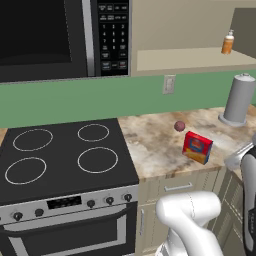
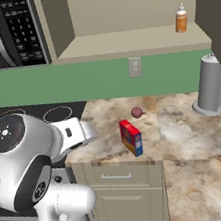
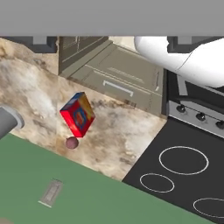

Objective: Pick the bar and boxed food from the counter and place them in the cabinets closest to them.

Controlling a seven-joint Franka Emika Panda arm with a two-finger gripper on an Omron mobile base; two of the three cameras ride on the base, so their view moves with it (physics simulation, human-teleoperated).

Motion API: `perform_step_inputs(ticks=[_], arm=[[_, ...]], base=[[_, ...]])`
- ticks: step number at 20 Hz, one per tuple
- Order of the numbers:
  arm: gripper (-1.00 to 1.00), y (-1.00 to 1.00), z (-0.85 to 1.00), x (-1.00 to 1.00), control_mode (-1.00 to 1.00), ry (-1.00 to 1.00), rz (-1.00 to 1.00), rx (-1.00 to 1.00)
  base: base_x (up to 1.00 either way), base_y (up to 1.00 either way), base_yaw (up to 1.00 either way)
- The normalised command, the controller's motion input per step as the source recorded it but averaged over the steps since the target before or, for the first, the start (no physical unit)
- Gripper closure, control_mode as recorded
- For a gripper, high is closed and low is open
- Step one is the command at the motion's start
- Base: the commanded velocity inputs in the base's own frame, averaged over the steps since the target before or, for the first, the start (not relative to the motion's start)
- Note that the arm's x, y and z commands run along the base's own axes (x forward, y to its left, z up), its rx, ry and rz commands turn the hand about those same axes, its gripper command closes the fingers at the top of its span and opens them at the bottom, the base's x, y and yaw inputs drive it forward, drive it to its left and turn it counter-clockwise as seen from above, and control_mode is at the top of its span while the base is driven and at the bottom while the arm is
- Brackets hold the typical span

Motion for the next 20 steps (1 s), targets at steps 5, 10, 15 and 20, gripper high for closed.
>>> perform_step_inputs(ticks=[5, 10, 15, 20], arm=[[-1.0, -0.1, -0.4, 0.0, -1.0, 0.05, 0.0, 0.0], [-1.0, -0.13, -0.38, 0.0, -1.0, 0.03, 0.0, 0.0], [-1.0, -0.15, -0.37, 0.0, -1.0, 0.02, 0.0, 0.0], [-1.0, -0.15, -0.37, 0.0, -1.0, 0.01, 0.0, 0.0]], base=[[0.0, 0.0, 0.0], [0.0, 0.0, 0.0], [0.0, 0.0, 0.0], [0.0, 0.0, 0.0]])
